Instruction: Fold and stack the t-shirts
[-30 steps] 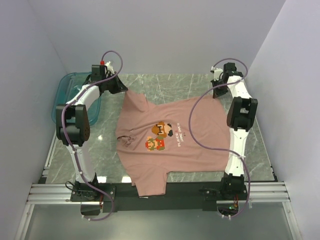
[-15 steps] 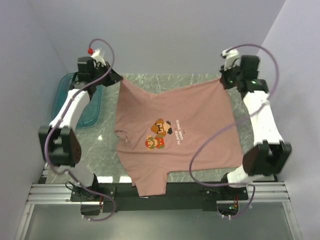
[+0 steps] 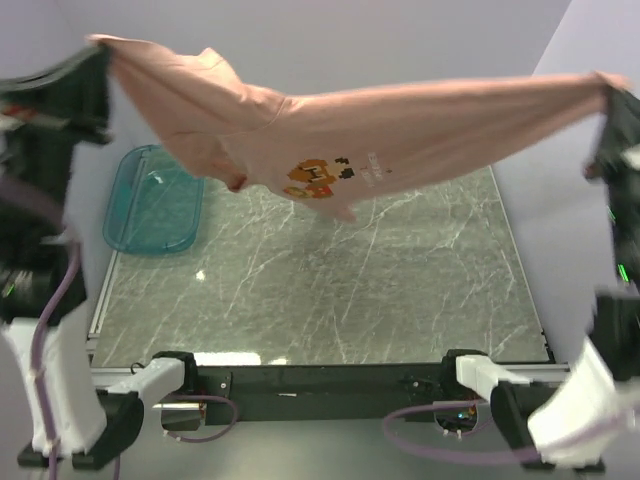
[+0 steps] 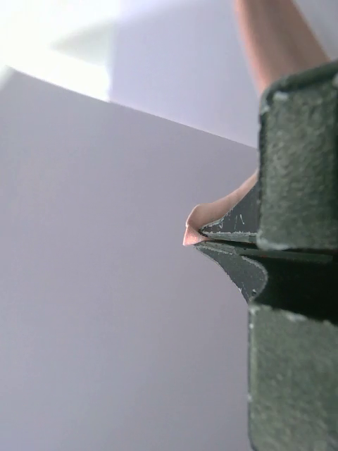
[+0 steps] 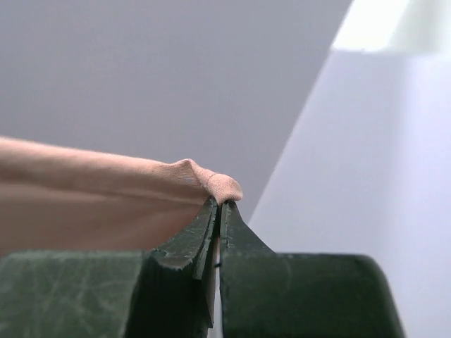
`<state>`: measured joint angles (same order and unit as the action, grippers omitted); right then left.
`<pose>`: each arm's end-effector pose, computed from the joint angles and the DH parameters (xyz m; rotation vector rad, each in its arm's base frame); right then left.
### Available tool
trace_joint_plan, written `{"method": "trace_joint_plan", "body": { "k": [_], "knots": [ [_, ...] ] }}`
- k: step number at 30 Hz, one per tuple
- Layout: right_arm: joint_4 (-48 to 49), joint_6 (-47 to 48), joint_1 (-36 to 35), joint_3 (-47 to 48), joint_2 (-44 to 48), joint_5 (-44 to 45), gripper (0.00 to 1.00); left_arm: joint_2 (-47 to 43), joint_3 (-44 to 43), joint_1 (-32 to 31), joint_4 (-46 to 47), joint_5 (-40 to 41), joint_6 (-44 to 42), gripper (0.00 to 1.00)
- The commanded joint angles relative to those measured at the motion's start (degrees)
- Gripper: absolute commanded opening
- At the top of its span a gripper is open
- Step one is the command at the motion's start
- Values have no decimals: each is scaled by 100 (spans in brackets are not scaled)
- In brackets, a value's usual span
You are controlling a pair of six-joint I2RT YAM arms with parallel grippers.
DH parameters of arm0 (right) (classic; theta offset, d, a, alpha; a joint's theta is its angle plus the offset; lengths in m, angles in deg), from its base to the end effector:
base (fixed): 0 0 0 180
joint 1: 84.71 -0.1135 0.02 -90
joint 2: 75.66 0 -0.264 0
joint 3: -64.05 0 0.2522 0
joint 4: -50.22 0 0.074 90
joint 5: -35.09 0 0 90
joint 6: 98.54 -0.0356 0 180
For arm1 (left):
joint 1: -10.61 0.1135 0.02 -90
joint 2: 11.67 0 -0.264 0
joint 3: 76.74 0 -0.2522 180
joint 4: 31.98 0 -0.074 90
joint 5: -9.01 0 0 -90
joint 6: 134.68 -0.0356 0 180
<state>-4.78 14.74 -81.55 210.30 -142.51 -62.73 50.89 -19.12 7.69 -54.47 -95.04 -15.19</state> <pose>0.0623 0.0014 0.6493 -0.3206 1.1098 -0.3312 0.1108 -0.0143 0.6316 0.0116 0.9595 -0.6351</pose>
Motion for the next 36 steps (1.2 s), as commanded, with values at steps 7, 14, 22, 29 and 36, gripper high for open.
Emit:
{"method": "trace_joint_plan", "body": {
  "k": [7, 14, 22, 29, 36],
  "knots": [
    [572, 237, 36, 234, 901, 886, 0, -517, -854, -147, 469, 798, 373, 0],
    [608, 247, 36, 24, 1042, 922, 0, -623, -697, -350, 381, 921, 162, 0],
    [862, 80, 27, -1618, 1332, 545, 0, -606, 357, -429, 547, 754, 83, 0],
    [1827, -105, 44, -4445, 1500, 0, 0, 18, 1798, -429, 1055, 482, -49, 0],
    [3357, -184, 53, -6418, 429, -431, 0, 1807, 2951, -429, 2303, 236, -111, 0]
  ]
}}
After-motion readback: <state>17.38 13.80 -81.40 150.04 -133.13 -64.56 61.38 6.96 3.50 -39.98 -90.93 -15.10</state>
